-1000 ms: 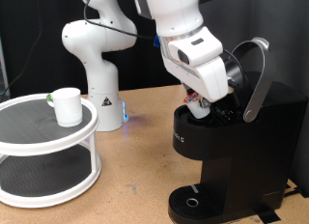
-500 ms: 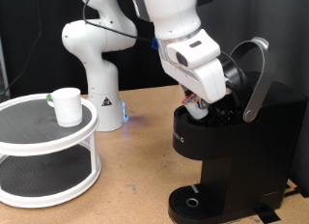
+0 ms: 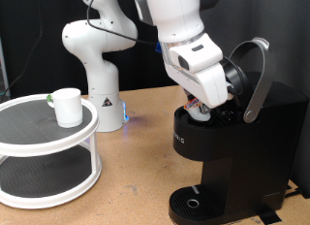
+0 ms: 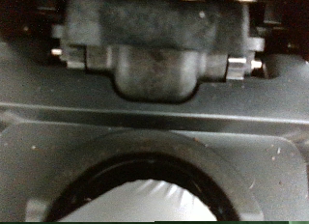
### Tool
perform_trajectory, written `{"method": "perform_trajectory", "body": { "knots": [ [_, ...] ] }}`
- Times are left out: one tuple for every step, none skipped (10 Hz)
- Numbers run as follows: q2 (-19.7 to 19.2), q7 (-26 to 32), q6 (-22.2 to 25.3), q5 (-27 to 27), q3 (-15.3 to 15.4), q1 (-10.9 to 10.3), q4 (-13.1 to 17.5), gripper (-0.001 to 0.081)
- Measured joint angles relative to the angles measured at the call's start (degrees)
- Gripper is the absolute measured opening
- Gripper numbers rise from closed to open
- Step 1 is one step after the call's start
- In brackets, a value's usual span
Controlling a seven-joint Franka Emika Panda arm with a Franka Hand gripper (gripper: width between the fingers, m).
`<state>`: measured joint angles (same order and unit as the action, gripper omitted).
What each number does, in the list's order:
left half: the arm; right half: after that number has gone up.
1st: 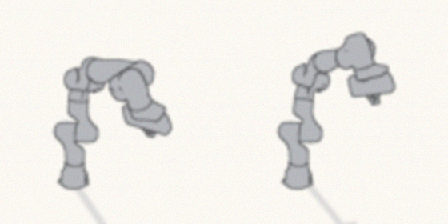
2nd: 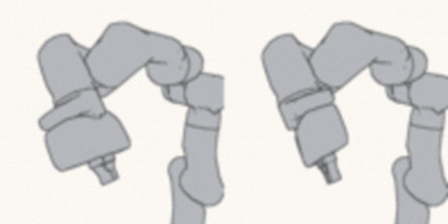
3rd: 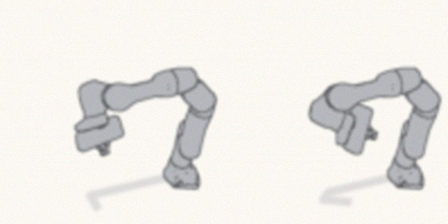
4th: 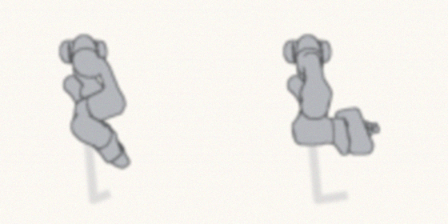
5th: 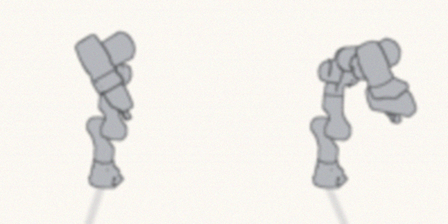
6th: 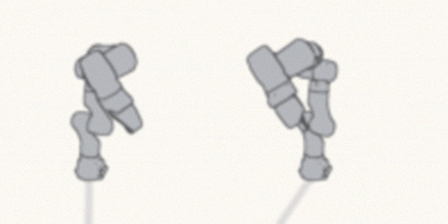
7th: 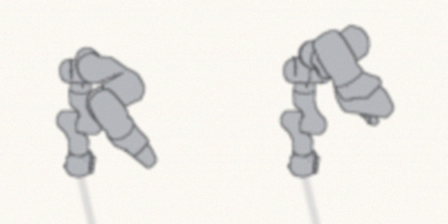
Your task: Make a cup of coffee with the keurig machine
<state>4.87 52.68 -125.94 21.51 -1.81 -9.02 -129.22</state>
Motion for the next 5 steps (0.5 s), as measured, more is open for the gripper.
{"method": "perform_trajectory", "body": {
  "knots": [
    [-0.37,-0.54,-0.05,-0.27,0.18,0.0,0.2,0.0418],
    [-0.71,-1.09,-0.06,-0.74,0.36,-0.03,0.39,0.0418],
    [-1.04,-1.6,-0.06,-1.12,0.52,-0.07,0.57,0.0418],
    [-1.48,-1.98,-0.06,-1.32,0.71,-0.07,0.82,0.0418],
    [-1.7,-2.32,-0.02,-1.66,0.82,-0.07,1.08,0.0418]
  ]
}}
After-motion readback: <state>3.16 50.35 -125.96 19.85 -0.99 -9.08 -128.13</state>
